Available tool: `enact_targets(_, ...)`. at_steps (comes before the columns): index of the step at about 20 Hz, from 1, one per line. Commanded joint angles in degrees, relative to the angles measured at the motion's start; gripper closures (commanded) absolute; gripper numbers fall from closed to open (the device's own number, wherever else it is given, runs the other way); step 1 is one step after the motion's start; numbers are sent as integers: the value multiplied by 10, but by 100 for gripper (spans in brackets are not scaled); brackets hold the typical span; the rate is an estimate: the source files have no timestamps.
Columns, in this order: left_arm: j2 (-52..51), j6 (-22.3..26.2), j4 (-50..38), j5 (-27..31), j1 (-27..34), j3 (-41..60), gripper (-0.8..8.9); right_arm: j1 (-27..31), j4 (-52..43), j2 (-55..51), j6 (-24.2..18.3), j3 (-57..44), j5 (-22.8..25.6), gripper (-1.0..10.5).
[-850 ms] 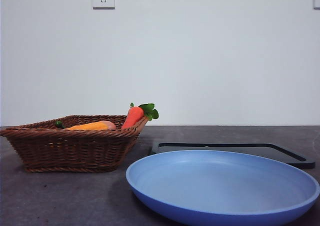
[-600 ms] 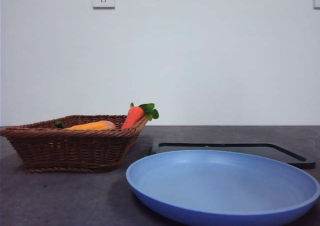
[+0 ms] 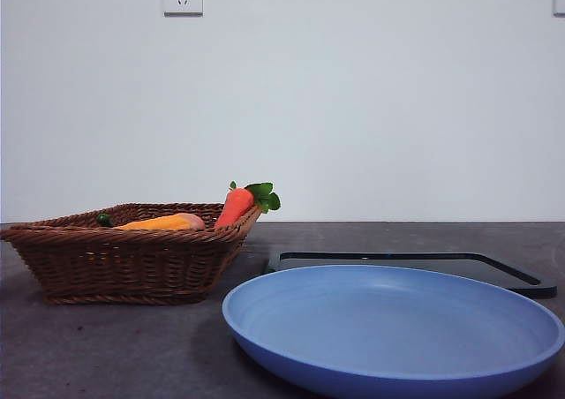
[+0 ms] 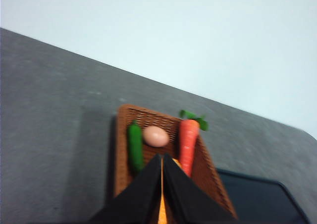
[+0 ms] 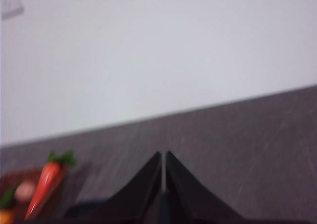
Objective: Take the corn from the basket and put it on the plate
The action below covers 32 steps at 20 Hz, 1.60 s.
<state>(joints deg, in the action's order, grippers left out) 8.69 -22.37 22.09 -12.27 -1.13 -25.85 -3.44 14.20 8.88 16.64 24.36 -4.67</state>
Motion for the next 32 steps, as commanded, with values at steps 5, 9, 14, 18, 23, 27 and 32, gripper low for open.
enact_targets(5,103,84,111,-82,1,-107,806,-2,164,96,-52,99,-98,944)
enact_targets(9,152,119,180,-128,1,-141,806,-2,271,152,-84,144,-156,945)
enact_targets(14,186,147,230,-175,0,-150,806,-3,365,199,-120,174,-184,945)
enact_targets(18,205,168,261,-183,-1,-150,806,-11,394,224,-128,178,-185,945)
enact_targets(23,206,168,257,-181,-1,-150,637,-11,391,234,-125,178,-184,757)
enact_targets(27,209,161,254,-181,-1,-150,397,-11,384,244,-116,178,-184,647)
enact_targets(32,212,157,248,-182,-1,-150,397,-14,374,302,-111,178,-209,647)
